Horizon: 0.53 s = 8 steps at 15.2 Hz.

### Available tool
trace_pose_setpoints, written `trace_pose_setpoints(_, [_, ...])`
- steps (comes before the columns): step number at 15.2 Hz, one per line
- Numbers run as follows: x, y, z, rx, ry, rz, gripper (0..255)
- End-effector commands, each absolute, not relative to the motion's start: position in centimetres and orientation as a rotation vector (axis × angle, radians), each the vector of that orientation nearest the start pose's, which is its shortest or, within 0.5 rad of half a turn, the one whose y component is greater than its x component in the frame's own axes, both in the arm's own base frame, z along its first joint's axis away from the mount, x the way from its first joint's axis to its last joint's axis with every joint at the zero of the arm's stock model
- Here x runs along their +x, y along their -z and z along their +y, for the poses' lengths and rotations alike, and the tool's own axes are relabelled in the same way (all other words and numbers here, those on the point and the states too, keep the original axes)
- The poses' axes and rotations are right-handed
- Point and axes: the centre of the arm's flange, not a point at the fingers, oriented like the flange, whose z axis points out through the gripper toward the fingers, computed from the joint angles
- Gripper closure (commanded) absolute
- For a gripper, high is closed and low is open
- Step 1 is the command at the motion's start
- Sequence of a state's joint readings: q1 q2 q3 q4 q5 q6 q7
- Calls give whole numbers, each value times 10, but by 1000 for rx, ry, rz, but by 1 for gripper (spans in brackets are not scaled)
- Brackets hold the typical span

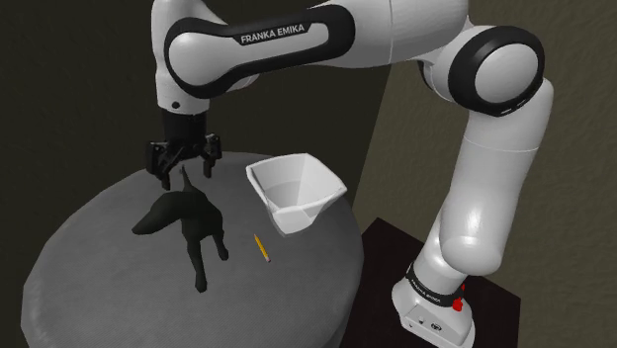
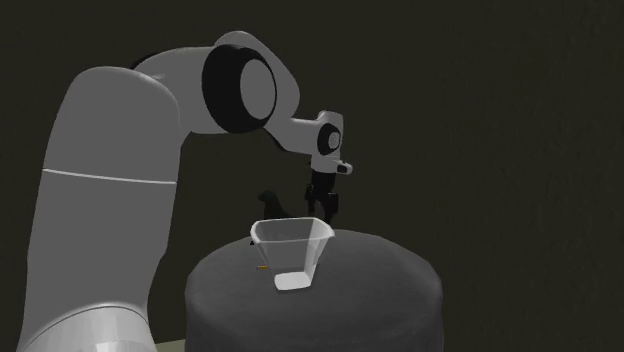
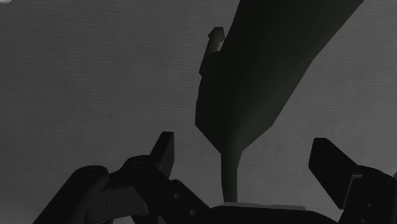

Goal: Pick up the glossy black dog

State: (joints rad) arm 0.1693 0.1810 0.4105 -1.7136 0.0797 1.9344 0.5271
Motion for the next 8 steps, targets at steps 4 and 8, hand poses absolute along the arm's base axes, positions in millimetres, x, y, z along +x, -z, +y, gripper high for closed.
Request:
trace_pose_setpoints(4, [525,-467,335,-2986,-49,-28,0])
trace_pose_setpoints(8, [525,-453,335,-2986,-49,-28,0])
